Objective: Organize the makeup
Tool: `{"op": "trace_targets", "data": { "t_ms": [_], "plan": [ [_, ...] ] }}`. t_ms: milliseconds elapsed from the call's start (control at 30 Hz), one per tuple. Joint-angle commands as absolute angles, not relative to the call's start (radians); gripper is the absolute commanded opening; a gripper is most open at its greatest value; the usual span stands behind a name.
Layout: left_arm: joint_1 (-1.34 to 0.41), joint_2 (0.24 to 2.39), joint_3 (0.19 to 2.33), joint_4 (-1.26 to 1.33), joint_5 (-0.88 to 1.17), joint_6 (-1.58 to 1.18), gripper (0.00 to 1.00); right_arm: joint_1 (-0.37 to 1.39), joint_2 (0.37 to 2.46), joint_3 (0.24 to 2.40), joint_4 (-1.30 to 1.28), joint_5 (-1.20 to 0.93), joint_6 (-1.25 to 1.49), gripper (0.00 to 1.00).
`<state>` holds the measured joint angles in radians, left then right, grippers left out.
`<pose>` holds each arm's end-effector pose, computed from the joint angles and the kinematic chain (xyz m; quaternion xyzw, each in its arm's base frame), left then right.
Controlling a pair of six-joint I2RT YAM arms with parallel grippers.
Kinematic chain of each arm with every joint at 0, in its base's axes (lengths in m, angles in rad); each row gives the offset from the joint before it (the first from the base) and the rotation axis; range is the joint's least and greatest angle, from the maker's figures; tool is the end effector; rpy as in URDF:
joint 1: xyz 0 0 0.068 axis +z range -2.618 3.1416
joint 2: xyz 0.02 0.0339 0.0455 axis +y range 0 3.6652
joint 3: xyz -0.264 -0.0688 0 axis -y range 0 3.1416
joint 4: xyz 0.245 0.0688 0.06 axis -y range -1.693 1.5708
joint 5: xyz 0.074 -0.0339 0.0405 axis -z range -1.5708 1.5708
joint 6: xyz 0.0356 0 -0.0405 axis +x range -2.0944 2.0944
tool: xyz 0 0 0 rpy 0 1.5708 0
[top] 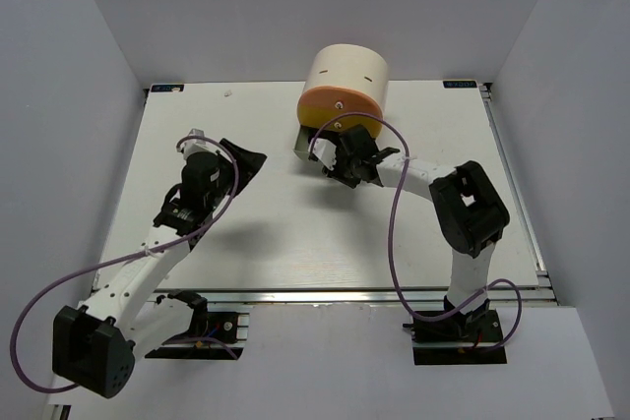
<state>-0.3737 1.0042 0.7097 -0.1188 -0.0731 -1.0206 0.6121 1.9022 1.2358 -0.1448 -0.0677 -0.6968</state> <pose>0.2155 -0.0817 0.2786 -0.2849 0.7869 -0.3275 0.4387 0.3350 0.2381 0.1794 -0.5750 0.7288 0.0157 0.3715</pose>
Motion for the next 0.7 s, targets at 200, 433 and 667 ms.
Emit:
{"op": "trace_targets", "data": {
  "t_ms": [200,433,667],
  "plan": [
    [-0.360,0.927,0.652,-0.199,-0.124,-1.022,0.78,0.612,1.947,1.350,-0.041,-0.026,-0.612,0.38],
    [-0.360,0.922,0.658,-0.215,-0.126,-1.017,0.78,0.612,2.016,1.420,0.014,0.118,-0.568,0.45],
    [-0.359,0.908,0.646,-0.213,-0.130,-1.022,0.79,0.611,2.020,1.394,0.066,0.175,-0.607,0.65]
  ]
}}
